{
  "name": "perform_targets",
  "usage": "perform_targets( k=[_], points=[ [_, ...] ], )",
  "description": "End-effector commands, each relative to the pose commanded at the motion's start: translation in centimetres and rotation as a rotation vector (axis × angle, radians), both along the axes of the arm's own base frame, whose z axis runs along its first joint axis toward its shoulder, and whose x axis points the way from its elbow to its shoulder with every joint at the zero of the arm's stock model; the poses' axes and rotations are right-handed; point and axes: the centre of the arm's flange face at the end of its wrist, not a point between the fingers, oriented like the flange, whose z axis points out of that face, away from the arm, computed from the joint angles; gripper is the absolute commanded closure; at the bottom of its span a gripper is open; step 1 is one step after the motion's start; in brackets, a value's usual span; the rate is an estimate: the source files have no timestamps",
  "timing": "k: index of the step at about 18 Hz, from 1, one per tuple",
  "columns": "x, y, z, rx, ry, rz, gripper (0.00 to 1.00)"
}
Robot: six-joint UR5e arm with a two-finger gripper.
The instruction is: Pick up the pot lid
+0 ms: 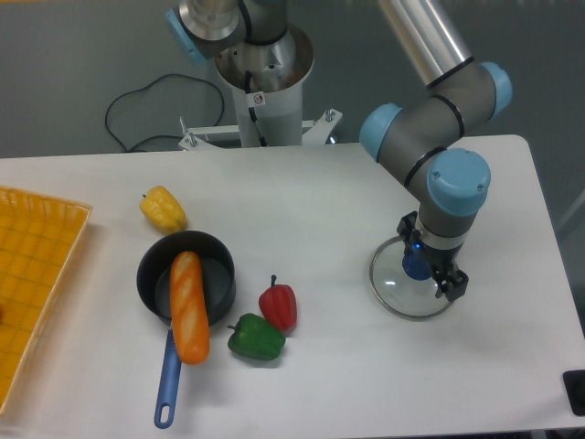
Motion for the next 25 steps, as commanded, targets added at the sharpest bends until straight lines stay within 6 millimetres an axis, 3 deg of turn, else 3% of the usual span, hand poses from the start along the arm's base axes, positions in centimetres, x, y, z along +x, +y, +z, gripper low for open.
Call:
perform_targets(
  k=[14, 25],
  points=[
    [0.5, -0.8, -0.8, -0.007, -0.004, -0.018, 0.00],
    [0.5, -2.8, -1.5, -0.010, -0.016, -0.032, 0.00]
  ],
)
